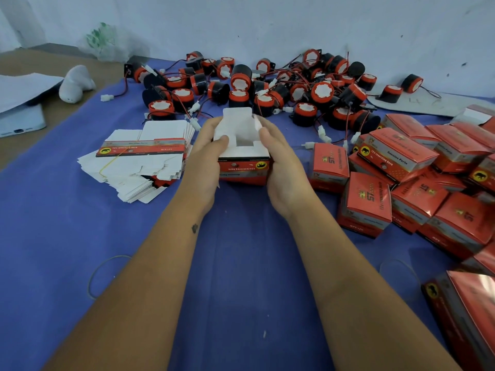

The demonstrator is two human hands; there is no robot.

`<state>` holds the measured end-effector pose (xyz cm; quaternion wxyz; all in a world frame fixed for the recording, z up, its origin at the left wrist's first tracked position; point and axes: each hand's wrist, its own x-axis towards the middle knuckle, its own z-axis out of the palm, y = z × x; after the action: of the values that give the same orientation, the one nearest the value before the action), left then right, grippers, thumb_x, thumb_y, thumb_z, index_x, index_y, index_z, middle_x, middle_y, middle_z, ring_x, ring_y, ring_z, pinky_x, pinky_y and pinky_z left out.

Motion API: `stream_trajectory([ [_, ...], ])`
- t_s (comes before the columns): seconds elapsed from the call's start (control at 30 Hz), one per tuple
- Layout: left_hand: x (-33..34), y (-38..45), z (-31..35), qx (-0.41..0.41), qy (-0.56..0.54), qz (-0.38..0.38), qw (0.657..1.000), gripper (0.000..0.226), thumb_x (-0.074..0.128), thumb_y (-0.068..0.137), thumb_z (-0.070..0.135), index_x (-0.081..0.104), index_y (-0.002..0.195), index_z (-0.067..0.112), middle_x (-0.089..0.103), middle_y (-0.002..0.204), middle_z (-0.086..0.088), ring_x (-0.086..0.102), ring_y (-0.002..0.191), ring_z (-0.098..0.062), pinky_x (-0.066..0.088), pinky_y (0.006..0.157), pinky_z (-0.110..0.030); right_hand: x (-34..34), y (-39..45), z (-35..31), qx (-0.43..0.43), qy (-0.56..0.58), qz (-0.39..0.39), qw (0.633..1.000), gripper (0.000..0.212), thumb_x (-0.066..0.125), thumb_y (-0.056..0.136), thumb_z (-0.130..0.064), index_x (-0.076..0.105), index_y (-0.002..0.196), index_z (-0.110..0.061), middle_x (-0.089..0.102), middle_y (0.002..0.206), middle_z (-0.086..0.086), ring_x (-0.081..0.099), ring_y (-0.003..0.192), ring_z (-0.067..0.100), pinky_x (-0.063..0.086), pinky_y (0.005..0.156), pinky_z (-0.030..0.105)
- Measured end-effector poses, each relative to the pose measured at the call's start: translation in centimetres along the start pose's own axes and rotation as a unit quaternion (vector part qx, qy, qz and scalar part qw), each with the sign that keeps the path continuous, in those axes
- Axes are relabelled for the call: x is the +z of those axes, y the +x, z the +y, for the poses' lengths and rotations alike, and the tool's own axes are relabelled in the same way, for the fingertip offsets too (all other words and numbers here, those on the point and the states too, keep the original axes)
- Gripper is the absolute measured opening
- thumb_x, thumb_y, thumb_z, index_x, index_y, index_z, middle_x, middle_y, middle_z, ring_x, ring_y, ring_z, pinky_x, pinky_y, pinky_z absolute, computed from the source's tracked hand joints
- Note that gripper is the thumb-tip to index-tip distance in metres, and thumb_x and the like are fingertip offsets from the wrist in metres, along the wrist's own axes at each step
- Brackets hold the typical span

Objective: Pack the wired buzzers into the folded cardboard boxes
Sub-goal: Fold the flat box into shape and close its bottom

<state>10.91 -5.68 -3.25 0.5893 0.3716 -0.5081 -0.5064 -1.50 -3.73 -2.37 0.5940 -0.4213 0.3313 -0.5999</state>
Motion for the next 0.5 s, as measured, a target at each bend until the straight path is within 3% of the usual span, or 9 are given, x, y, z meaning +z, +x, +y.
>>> stream_trajectory([
  [0.13, -0.1, -0.1, 0.0, 0.008, -0.019, -0.02, 1.0, 0.039, 0.041, 0.098, 0.005, 0.06, 0.109, 0.038, 0.071, 0.095, 0.015, 0.067, 0.087, -0.01, 0.055, 0.067, -0.026, 0.2, 0.1, -0.1, -0.007, -0.009, 0.054, 0.998, 0.03, 0.052, 0.093, 0.001, 0.066, 0.105, -0.023, 0.066, 0.112, 0.01, 0.066, 0.09, 0.024, 0.058, 0.067, 0.036],
  [0.2, 0.0, -0.2, 0.0, 0.003, -0.021, -0.025, 0.999, 0.034, 0.042, 0.098, 0.008, 0.064, 0.1, 0.034, 0.072, 0.09, 0.013, 0.068, 0.084, -0.009, 0.055, 0.065, -0.026, 0.2, -0.1, -0.1, -0.025, -0.011, 0.057, 0.998, 0.031, 0.051, 0.092, 0.003, 0.067, 0.092, -0.024, 0.066, 0.098, 0.004, 0.065, 0.083, 0.021, 0.056, 0.06, 0.032],
  [0.3, 0.1, -0.3, -0.1, -0.01, -0.029, -0.038, 0.999, 0.029, 0.042, 0.097, 0.02, 0.069, 0.089, 0.027, 0.071, 0.094, 0.001, 0.068, 0.09, -0.017, 0.056, 0.068, -0.031, 0.1, -0.3, -0.1, -0.037, -0.035, 0.074, 0.996, 0.025, 0.05, 0.092, -0.006, 0.067, 0.081, -0.022, 0.064, 0.096, 0.005, 0.063, 0.085, 0.021, 0.054, 0.062, 0.031],
  [0.4, 0.3, -0.3, 0.0, -0.013, -0.007, -0.03, 0.999, 0.02, 0.052, 0.09, 0.025, 0.07, 0.083, 0.028, 0.07, 0.092, 0.006, 0.066, 0.085, -0.013, 0.055, 0.065, -0.028, -0.5, -0.2, -0.5, -0.014, -0.045, 0.078, 0.996, 0.017, 0.055, 0.082, -0.027, 0.07, 0.082, -0.02, 0.064, 0.098, 0.008, 0.062, 0.09, 0.023, 0.05, 0.075, 0.036],
  [0.5, 0.4, -0.5, 0.0, 0.006, 0.019, -0.028, 0.999, 0.032, 0.05, 0.094, 0.009, 0.069, 0.1, 0.033, 0.069, 0.088, 0.014, 0.065, 0.079, -0.004, 0.053, 0.063, -0.024, -0.8, -0.3, -0.4, -0.06, -0.138, 0.054, 0.987, 0.015, 0.057, 0.087, -0.012, 0.066, 0.095, -0.021, 0.062, 0.096, 0.006, 0.061, 0.084, 0.017, 0.051, 0.067, 0.027],
])
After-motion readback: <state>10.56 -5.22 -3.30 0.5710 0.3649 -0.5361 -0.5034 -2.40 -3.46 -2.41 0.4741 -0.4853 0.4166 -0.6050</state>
